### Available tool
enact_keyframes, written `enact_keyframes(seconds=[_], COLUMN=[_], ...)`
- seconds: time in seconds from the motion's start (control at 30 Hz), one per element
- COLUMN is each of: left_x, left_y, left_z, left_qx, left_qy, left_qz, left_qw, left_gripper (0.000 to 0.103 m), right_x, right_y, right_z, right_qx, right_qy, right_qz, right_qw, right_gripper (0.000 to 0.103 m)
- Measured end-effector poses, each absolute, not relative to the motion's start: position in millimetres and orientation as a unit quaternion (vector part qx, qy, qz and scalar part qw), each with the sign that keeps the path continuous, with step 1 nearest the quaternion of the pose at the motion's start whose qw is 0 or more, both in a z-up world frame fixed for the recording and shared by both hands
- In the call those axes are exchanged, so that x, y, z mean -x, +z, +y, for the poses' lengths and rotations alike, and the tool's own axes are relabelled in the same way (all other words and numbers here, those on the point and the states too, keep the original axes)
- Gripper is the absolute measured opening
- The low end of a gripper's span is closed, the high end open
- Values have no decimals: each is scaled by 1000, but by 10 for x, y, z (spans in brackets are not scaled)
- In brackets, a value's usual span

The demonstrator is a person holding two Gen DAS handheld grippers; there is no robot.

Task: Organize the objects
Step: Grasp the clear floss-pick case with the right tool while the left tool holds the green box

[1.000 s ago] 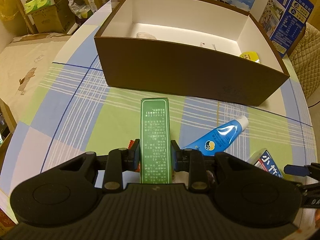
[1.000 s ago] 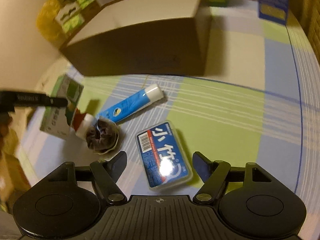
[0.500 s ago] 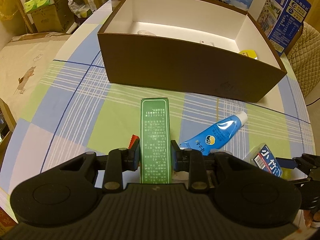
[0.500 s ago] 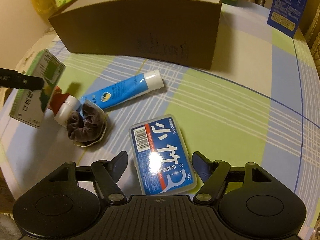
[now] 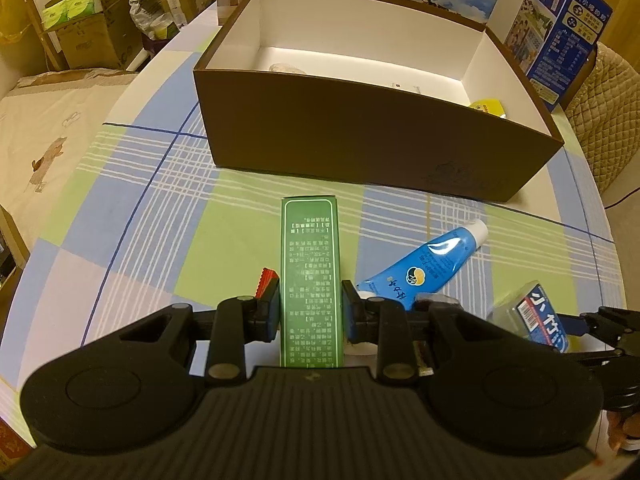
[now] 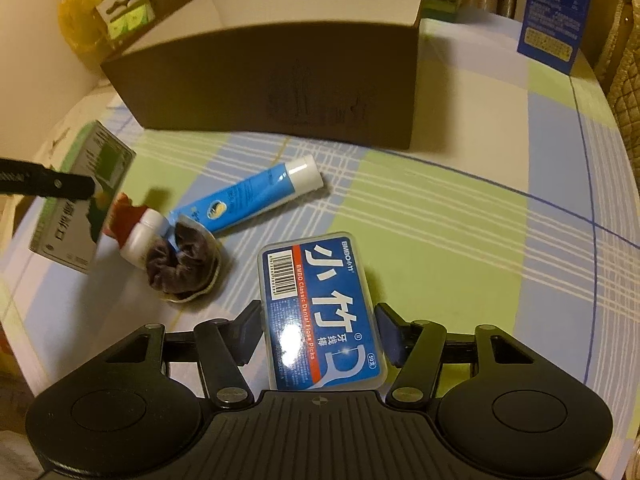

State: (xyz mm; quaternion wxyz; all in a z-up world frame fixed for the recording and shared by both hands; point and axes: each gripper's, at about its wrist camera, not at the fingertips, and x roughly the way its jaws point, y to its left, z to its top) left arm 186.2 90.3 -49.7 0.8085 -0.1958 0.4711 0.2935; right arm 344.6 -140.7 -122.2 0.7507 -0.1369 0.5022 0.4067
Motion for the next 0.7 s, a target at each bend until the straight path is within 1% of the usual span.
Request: enact_keyframes(seconds=[0.3,0.7], left_x=[-1903,-2057], left_y=[-394,-79], left_z=[892,988], left_qx=[191,177], left_qy=[280,264], left_qz=[460,434], left_qw=[820,843], left_gripper=[25,25], right_x=[-3446,-3610], right_y=[-900,-502], right_z=[-1360,-1067], right_qx=[107,92], right_qy=[423,443], right_qz=[485,446], right_qw=[758,772], right_gripper=[57,57])
